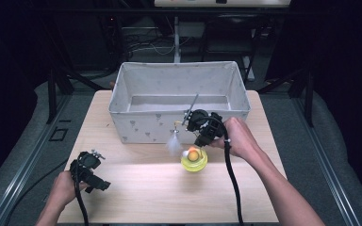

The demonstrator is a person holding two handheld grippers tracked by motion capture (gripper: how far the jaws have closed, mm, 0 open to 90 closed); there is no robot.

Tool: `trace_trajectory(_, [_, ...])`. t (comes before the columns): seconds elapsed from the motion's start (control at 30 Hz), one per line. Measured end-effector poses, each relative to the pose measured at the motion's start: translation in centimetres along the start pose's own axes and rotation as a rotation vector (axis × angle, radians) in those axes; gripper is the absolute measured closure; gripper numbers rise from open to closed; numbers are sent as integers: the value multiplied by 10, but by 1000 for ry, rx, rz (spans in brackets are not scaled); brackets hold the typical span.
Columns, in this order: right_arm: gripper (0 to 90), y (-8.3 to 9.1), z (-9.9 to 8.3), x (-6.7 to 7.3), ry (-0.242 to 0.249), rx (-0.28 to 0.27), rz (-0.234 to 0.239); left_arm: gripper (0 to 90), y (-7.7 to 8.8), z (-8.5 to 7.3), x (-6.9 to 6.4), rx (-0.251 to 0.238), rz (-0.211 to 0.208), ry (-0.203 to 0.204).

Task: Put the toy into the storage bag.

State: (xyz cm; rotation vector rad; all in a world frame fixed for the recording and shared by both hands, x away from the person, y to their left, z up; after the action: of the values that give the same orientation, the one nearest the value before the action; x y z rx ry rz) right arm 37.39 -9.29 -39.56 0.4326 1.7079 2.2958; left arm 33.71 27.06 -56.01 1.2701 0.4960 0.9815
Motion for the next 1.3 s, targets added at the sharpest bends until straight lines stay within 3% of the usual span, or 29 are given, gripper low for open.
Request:
trace_trajectory(0.77, [882, 25, 6, -6, 7, 4, 24, 0, -2, 0, -3, 19, -4, -16])
trace_trajectory(1.3, [882, 61, 12, -7, -10, -32, 46, 0, -3, 0, -2, 23, -8, -18])
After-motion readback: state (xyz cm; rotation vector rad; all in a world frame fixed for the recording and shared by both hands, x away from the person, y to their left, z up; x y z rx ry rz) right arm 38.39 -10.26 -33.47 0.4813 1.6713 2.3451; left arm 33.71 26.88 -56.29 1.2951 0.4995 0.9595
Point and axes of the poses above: each handheld gripper's, and its own axes: y roughly backward along the jaws, z roughly out of its top, x roughly to its left, the point moved 3 cm from there along -y, roughly forward along the jaws, and after that the axes turned 10 degrees about z, right-handed, at the moved point
